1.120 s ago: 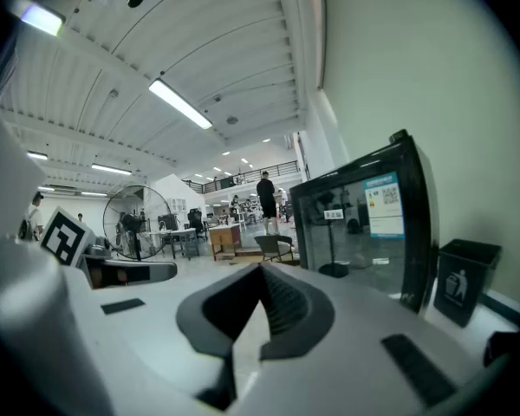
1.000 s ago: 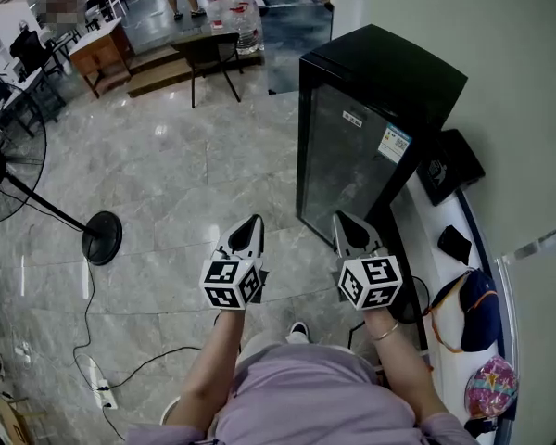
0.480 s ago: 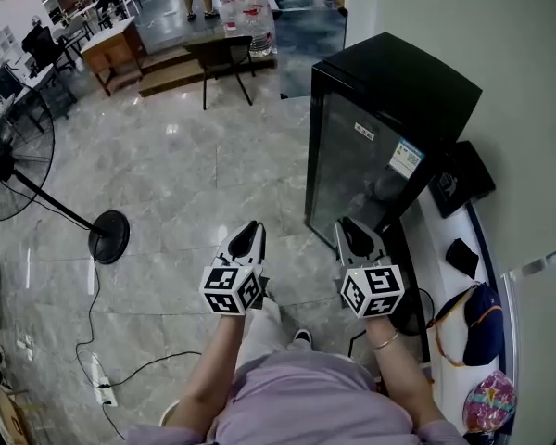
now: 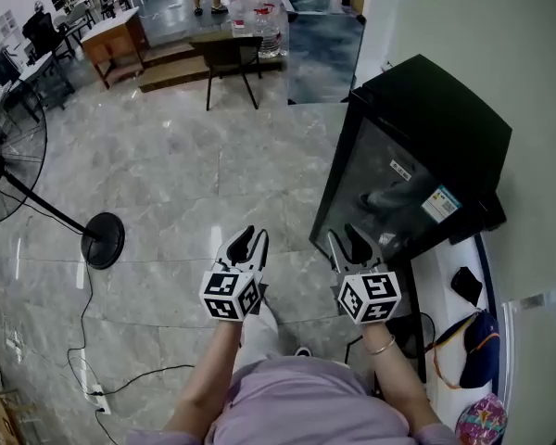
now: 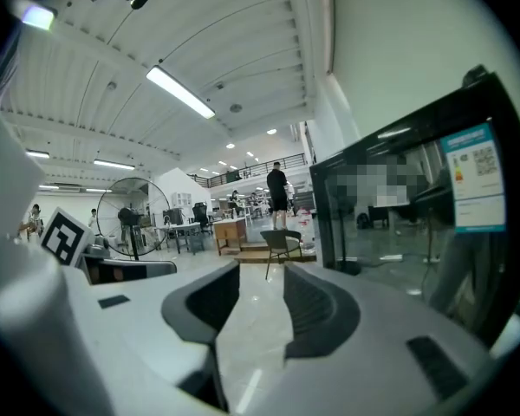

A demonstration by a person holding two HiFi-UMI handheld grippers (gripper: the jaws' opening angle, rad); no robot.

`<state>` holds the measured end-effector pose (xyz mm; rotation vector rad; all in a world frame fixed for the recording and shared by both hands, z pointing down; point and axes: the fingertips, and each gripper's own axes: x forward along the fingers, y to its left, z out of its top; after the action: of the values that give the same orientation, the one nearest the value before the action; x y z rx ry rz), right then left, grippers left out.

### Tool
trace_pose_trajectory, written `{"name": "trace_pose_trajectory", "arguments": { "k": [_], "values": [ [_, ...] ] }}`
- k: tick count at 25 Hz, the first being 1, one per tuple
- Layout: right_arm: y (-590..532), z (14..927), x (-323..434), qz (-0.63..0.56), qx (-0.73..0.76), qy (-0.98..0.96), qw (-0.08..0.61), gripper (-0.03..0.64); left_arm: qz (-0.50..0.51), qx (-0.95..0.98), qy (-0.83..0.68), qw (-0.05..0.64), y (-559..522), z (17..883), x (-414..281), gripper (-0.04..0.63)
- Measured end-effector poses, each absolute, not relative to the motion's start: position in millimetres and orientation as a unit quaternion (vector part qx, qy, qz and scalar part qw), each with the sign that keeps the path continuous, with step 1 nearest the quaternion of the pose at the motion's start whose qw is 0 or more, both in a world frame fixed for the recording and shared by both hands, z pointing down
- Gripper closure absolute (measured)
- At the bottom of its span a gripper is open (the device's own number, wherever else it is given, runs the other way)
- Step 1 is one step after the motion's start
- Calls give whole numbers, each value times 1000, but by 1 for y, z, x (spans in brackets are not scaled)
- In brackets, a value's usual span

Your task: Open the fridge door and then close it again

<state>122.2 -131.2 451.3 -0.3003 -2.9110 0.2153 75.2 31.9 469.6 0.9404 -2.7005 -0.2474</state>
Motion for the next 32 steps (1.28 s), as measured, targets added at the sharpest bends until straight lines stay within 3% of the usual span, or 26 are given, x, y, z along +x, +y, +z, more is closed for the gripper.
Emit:
{"name": "trace_pose_trajectory", "arguments": {
  "k": [17, 32],
  "values": [
    [-60, 466, -75, 60, -74, -986, 139, 433, -90, 338, -925, 148, 119, 469, -127, 477],
    [-77, 447, -199, 43, -86, -989, 113, 431, -84, 389, -905, 146, 49, 474, -245, 489]
  ]
}}
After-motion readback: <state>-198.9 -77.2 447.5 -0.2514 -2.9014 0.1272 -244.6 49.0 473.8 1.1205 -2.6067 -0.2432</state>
